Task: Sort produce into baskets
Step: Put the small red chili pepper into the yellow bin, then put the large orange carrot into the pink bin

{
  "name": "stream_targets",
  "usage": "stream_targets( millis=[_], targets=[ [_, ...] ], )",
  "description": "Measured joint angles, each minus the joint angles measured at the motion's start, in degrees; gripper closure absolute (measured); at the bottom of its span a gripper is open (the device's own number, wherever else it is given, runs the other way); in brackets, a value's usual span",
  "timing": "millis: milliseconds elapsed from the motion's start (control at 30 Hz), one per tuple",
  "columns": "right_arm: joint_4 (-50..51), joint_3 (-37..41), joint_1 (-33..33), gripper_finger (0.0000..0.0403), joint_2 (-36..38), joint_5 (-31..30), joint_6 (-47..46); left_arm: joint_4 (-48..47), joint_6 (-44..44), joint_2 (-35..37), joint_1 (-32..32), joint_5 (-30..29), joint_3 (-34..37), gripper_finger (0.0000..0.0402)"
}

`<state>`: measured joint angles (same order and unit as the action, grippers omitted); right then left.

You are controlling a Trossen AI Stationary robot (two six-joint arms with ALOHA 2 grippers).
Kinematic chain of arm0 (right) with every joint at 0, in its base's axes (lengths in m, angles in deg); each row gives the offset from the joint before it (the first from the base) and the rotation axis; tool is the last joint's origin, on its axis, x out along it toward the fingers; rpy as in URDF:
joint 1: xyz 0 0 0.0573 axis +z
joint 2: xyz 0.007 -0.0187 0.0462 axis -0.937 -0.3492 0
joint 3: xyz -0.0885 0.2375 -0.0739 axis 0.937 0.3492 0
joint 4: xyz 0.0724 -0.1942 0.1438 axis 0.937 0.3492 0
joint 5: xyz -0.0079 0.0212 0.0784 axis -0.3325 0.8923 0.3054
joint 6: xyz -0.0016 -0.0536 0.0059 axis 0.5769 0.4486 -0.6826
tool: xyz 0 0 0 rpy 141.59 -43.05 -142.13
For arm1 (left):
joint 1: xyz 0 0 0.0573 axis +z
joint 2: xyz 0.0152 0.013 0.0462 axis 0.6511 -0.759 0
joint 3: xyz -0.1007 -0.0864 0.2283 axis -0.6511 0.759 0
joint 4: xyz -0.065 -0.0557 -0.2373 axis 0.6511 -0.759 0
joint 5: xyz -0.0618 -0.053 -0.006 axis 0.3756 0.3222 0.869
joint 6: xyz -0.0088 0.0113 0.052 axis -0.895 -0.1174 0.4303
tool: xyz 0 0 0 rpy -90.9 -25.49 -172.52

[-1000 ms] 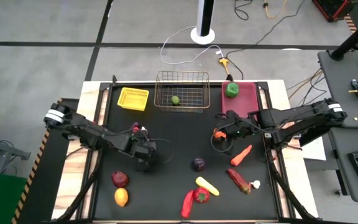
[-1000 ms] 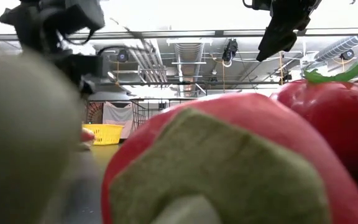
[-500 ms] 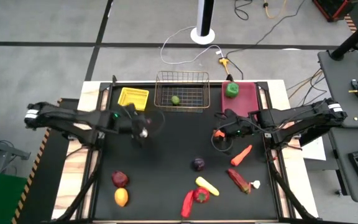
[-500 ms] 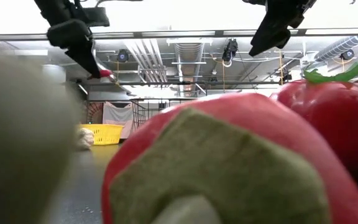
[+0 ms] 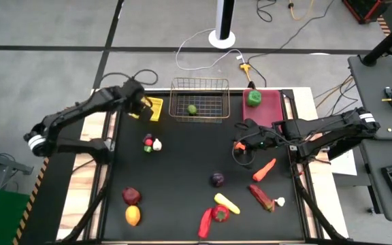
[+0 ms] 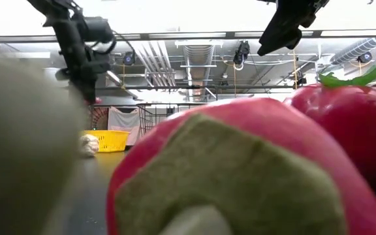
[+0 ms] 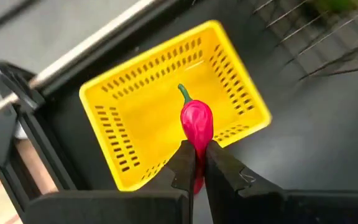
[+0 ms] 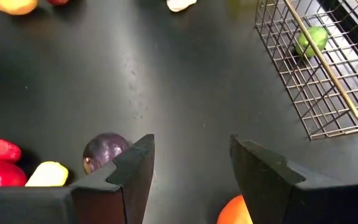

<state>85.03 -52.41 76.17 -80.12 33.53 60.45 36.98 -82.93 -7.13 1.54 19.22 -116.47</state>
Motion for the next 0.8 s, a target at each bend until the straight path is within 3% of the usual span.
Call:
stream_targets(
  millis=[267, 433, 800],
  targets=[
    [0.0, 0.0, 0.0, 0.0202, 0.0, 0.0, -0.7, 1.6, 3.6, -8.4, 2.6, 0.0, 0.0, 0.039],
    [0.0, 0.0, 0.0, 0.0202, 0.0, 0.0, -1.3, 4.0, 3.5, -11.7, 2.6, -7.4, 0.0, 0.0382],
    [0.0, 0.0, 0.0, 0.0202, 0.0, 0.0, -2.6, 4.1, 5.6, -14.7, 2.6, -8.6, 0.0, 0.0322]
  ],
)
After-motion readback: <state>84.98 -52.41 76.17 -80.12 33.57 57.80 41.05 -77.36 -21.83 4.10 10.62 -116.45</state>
